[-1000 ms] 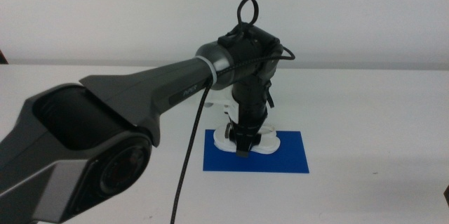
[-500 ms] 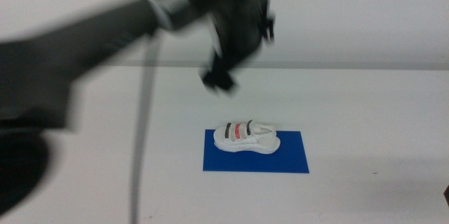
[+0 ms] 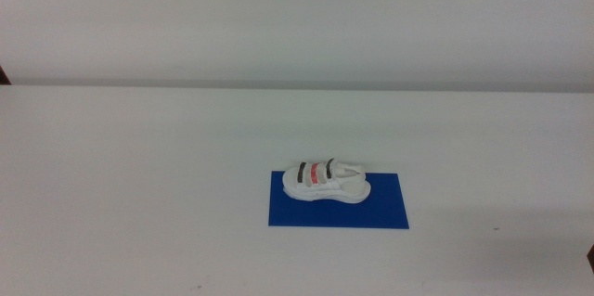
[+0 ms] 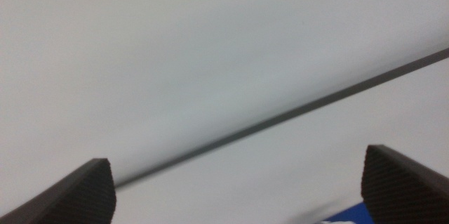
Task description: Use one arm to grab the shoe from the table and place it on the mat.
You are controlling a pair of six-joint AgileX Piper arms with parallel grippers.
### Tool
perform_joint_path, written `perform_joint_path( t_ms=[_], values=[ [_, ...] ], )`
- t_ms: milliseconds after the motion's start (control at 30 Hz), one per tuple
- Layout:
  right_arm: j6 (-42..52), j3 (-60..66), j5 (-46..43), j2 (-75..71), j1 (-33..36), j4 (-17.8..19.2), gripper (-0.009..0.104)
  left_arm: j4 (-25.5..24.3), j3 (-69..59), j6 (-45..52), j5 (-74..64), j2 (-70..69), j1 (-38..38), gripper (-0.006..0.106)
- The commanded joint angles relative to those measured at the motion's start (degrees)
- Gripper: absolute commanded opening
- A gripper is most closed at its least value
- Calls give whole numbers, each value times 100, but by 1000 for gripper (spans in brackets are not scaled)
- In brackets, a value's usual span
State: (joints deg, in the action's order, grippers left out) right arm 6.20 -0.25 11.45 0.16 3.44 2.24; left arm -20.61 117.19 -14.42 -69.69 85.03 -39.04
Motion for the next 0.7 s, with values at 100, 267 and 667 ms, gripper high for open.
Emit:
perform_joint_path(
  t_ms=[100, 267, 667],
  values=[
    [1, 244, -39, -216, -2, 20, 93, 56, -484, 445, -584, -892, 26, 94],
    [1, 244, -39, -216, -2, 20, 93, 142, -1742, -41, -483, -1887, 207, 94],
    [1, 244, -39, -216, -2, 20, 93, 1475, -7952, 128, 5106, -5678, 2895, 94]
  ],
)
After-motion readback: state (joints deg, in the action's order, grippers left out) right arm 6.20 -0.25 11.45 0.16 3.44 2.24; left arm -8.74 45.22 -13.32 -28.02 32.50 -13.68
